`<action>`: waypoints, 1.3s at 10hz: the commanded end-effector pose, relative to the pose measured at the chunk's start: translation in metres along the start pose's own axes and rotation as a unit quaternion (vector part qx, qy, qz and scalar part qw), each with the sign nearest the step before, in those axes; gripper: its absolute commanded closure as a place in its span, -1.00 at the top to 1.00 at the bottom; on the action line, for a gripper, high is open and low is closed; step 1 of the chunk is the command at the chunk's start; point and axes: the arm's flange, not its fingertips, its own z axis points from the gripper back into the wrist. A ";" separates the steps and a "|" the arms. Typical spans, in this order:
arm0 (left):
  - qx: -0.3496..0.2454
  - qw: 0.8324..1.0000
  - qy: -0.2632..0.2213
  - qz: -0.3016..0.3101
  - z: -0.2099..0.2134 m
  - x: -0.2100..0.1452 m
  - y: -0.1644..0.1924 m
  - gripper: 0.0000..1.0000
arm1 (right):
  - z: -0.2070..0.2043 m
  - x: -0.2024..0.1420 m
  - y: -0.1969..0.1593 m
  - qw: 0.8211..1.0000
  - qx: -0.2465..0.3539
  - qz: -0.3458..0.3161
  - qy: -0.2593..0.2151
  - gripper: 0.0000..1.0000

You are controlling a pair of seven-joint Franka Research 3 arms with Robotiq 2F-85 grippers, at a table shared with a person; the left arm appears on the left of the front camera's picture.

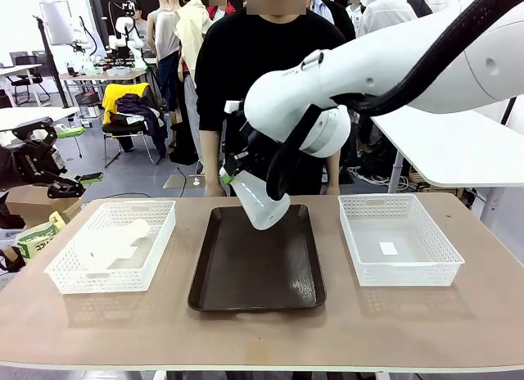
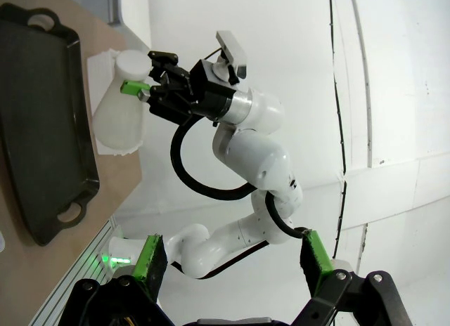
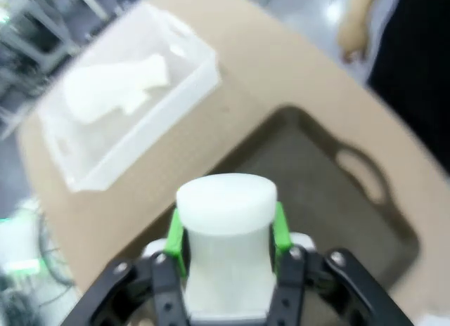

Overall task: Prepare the laboratory tools.
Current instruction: Place the picked Big flask upright in the Handle tray as instructed by the person.

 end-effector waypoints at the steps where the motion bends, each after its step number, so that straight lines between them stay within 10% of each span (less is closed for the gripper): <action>1: -0.006 1.000 0.002 -0.003 0.001 -0.001 -0.002 1.00 | 0.010 -0.033 -0.018 0.988 0.109 0.098 -0.050 -1.00; 4: -0.006 1.000 0.002 -0.003 0.001 -0.001 -0.002 1.00 | 0.012 -0.043 -0.032 0.942 0.210 0.204 -0.165 -1.00; 13: -0.006 1.000 0.002 -0.003 0.001 -0.001 -0.002 1.00 | 0.004 -0.045 -0.065 0.930 0.211 0.210 -0.216 -1.00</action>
